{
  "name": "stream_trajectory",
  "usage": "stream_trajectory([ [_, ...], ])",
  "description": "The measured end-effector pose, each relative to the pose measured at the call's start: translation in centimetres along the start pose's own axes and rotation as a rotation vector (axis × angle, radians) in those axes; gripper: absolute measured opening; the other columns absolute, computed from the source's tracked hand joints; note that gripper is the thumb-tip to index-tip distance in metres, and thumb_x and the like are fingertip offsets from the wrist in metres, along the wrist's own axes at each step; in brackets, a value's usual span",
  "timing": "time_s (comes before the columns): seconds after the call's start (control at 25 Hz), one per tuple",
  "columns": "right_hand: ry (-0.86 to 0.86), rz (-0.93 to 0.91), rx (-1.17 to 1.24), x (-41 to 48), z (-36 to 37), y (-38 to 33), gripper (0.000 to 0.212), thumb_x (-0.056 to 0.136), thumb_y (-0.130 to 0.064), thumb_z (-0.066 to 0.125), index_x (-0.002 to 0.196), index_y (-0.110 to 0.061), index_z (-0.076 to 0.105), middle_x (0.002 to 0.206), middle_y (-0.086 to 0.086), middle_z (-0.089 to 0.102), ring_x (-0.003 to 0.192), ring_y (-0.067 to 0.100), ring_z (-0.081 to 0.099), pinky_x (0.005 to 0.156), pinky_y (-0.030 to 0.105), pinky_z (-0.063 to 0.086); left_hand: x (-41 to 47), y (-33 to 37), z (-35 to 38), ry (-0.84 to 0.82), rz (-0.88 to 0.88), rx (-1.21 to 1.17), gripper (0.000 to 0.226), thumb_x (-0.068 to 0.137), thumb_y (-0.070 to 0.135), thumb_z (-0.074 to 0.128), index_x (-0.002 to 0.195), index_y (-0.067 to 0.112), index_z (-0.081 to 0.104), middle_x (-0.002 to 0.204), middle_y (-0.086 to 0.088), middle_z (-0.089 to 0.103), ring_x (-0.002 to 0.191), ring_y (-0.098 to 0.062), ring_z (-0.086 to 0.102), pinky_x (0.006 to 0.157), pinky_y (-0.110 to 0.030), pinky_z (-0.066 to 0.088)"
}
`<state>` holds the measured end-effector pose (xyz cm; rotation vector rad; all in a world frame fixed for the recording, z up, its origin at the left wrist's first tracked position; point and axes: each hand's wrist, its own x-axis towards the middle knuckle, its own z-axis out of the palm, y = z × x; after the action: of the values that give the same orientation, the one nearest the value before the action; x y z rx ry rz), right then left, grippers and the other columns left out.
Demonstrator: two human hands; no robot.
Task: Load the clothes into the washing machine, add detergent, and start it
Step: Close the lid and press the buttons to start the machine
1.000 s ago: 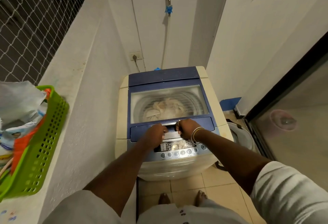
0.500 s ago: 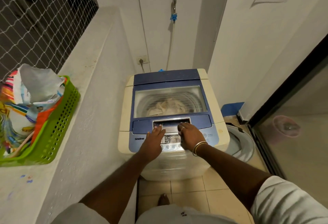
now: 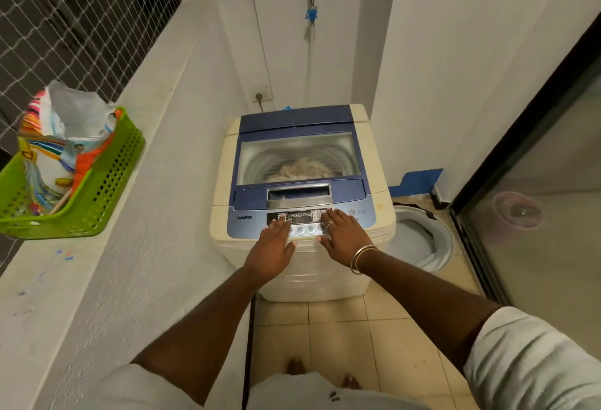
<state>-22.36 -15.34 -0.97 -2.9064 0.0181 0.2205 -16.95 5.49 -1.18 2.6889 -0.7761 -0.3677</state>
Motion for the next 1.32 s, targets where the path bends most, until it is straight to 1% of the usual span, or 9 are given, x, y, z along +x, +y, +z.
stream_trajectory([
  [0.08, 0.0, 0.003, 0.001, -1.3, -0.1, -0.3, 0.066, 0.102, -0.048, 0.037, 0.155, -0.011, 0.024, 0.162, 0.008, 0.023, 0.15, 0.026, 0.018, 0.122, 0.044, 0.017, -1.0, -0.3, 0.3, -0.029, -0.01, 0.02, 0.06, 0.104, 0.039, 0.04, 0.156, 0.015, 0.021, 0.165, -0.005, 0.015, 0.153, -0.025, 0.012, 0.122, -0.04, 0.013],
  [0.24, 0.011, 0.018, 0.008, -2.6, -0.1, -1.3, 0.067, 0.101, -0.051, 0.037, 0.154, -0.012, 0.024, 0.161, 0.007, 0.025, 0.149, 0.026, 0.019, 0.122, 0.042, 0.017, -2.3, -0.9, 0.4, -0.053, 0.009, 0.04, 0.061, 0.104, 0.043, 0.039, 0.156, 0.016, 0.021, 0.165, -0.006, 0.016, 0.152, -0.026, 0.013, 0.122, -0.042, 0.014],
  [0.4, -0.014, 0.04, -0.012, -2.6, 0.4, -2.4, 0.07, 0.1, -0.054, 0.036, 0.155, -0.013, 0.023, 0.163, 0.007, 0.021, 0.151, 0.024, 0.016, 0.123, 0.043, 0.017, -3.0, -1.7, 0.6, -0.059, 0.017, 0.056, 0.064, 0.103, 0.045, 0.038, 0.156, 0.015, 0.018, 0.165, -0.005, 0.014, 0.152, -0.026, 0.014, 0.123, -0.043, 0.016],
  [0.52, -0.023, 0.052, -0.008, -2.7, 1.1, -3.5, 0.071, 0.1, -0.056, 0.034, 0.156, -0.014, 0.021, 0.164, 0.007, 0.02, 0.151, 0.024, 0.015, 0.123, 0.045, 0.017, -3.4, -2.1, 0.6, -0.086, 0.026, 0.061, 0.065, 0.103, 0.045, 0.038, 0.157, 0.015, 0.017, 0.165, -0.004, 0.012, 0.152, -0.026, 0.013, 0.123, -0.043, 0.015],
  [0.84, -0.042, 0.032, -0.029, -3.7, 1.6, -5.1, 0.071, 0.101, -0.054, 0.032, 0.156, -0.012, 0.018, 0.165, 0.007, 0.015, 0.152, 0.023, 0.011, 0.123, 0.044, 0.014, -3.9, -1.7, -0.2, -0.062, 0.046, 0.05, 0.064, 0.104, 0.044, 0.038, 0.157, 0.015, 0.017, 0.166, -0.005, 0.012, 0.153, -0.026, 0.011, 0.123, -0.042, 0.012],
  [1.08, -0.033, 0.043, -0.036, -4.1, 1.2, -4.7, 0.072, 0.101, -0.055, 0.033, 0.156, -0.012, 0.018, 0.165, 0.007, 0.016, 0.152, 0.025, 0.011, 0.123, 0.045, 0.015, -4.0, -1.2, -0.6, -0.068, 0.033, 0.054, 0.063, 0.104, 0.044, 0.037, 0.157, 0.018, 0.015, 0.166, -0.004, 0.009, 0.153, -0.024, 0.009, 0.123, -0.041, 0.011],
  [1.32, -0.015, 0.048, -0.033, -3.9, 1.2, -4.1, 0.072, 0.1, -0.055, 0.035, 0.156, -0.013, 0.019, 0.164, 0.007, 0.017, 0.152, 0.024, 0.013, 0.123, 0.044, 0.016, -3.6, -0.6, -0.9, -0.046, 0.037, 0.042, 0.061, 0.105, 0.043, 0.036, 0.157, 0.018, 0.017, 0.166, -0.004, 0.009, 0.153, -0.025, 0.01, 0.123, -0.041, 0.011],
])
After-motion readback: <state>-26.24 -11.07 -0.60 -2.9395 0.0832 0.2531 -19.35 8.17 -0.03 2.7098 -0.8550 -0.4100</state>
